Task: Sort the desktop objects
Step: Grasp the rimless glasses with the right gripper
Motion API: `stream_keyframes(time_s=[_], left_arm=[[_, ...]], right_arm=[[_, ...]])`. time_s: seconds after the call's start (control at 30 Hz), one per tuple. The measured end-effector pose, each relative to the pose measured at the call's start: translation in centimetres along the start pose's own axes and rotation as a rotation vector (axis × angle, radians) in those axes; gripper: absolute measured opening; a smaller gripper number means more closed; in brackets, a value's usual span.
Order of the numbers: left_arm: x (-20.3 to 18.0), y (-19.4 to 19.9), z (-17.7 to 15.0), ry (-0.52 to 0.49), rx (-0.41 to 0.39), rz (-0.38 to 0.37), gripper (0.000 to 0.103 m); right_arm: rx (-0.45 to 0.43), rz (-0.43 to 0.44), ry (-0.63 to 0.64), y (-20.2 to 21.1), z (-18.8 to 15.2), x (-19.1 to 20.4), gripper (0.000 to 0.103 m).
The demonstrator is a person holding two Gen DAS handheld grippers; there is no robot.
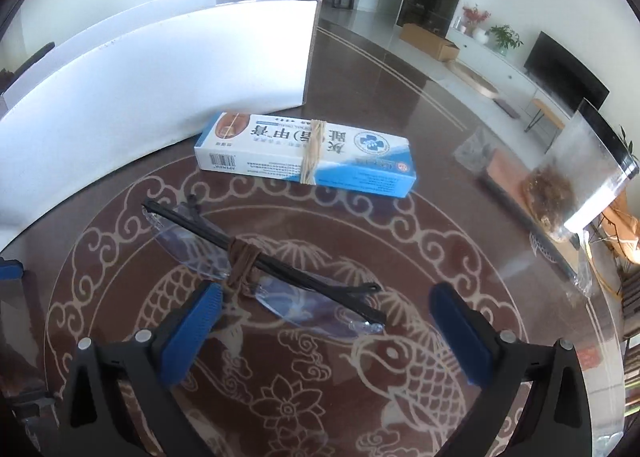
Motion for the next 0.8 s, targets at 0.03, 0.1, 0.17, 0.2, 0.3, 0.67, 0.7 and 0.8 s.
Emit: stream_keyframes(time_s=[0.03,0.1,0.17,0.2,0.3,0.67,0.7,0.8], left_arm=[[0.0,0.0,0.0,-0.001,0.001,-0.001,0.103],[0.0,0.0,0.0,-0.001,0.002,-0.003,0.103],[-0.1,-0.1,0.0,0.000,0.003,-0.004,0.103],[-0.1,-0.1,0.0,0.000,0.003,-0.003,0.103],[-0.1,-0.1,0.0,0.000,0.003,-0.004,0.103],[-0.2,-0.1,0.0,-0.002,0.003,-0.003,0.103],[-0.2,-0.2,0.0,-0.002,0.004,-0.001,0.103],[-0.9,-0.8,0.7,-0.038,0.025,-0.025,0.103]], right_arm=[[-0.011,0.035,0.007,0.0,0.4,0.5,0.093],[-0.001,0.140,-0.013,0.1,0.8,1.3,0.060],[0.003,0.146,-0.023,0.3,0.8,1.5,0.027],[0.006,0.136,-0.022,0.4,0.5,1.6,0.020],[0.012,0.099,-0.046,1.6,-1.2,1.8,0.015],[0.008,-0.055,-0.329,14.3,-18.8,1.6,0.015],[0.003,-0.066,-0.355,15.4,-20.3,1.8,0.015],[-0.007,-0.085,-0.435,17.9,-23.5,1.9,0.016]])
Point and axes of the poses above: each gripper's, at about its wrist camera, not at the fingertips, and y roughly against the way its jaws point, x to its left, z to its top, the point moved 8 cm from there along -y, roughly the way its jaws point, and after that the axes turned 8 degrees about -z, right-handed, at the moved point
